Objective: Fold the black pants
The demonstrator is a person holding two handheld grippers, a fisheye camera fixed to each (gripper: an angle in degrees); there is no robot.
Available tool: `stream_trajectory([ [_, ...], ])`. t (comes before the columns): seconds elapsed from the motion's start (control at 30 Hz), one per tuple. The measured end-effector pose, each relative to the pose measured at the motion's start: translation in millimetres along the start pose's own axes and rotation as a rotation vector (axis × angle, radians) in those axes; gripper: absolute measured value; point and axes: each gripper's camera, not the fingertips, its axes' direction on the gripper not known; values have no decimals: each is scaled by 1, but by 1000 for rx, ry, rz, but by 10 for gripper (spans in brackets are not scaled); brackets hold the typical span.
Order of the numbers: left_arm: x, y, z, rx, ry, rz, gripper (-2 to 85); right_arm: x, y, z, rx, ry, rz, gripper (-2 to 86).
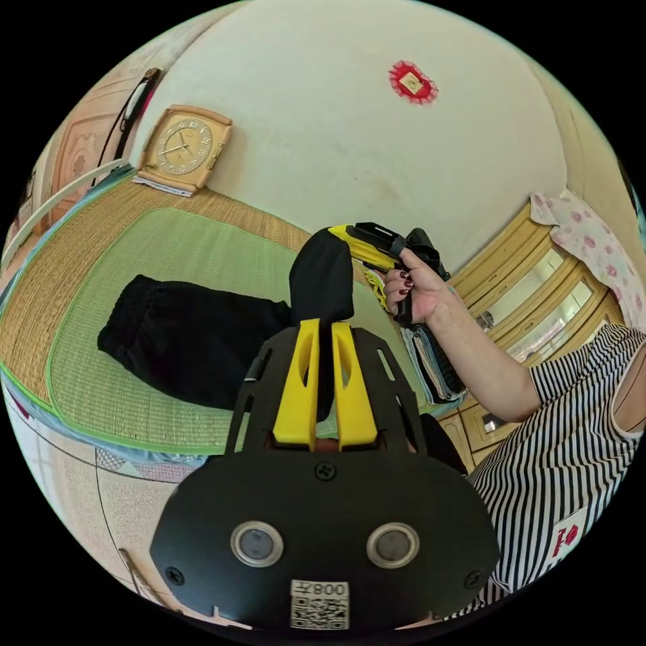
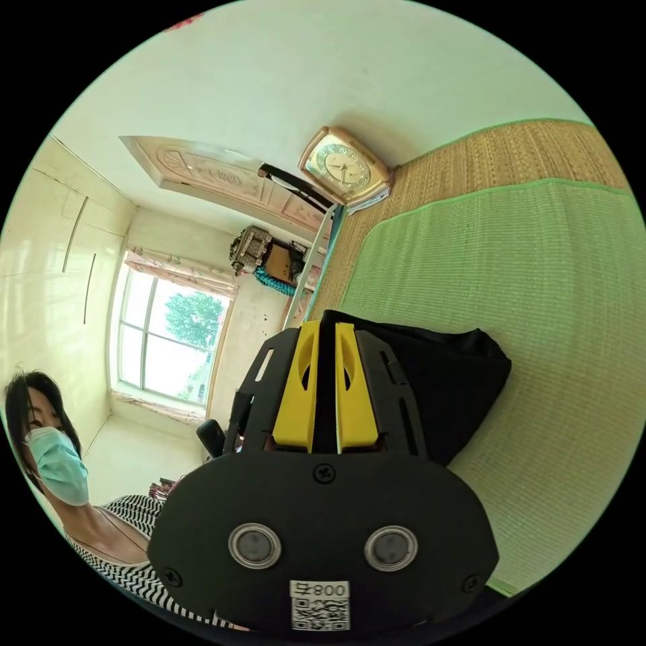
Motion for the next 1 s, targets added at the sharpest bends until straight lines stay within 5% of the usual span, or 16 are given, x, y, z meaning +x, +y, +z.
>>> stream_trajectory([
  [0.47,-229,-2,-78,38,12,-357,29,-78,-102,176,-205,110,37,26],
  [1.0,-320,6,-132,221,-41,-531,11,-162,-160,254,-303,119,-79,4],
])
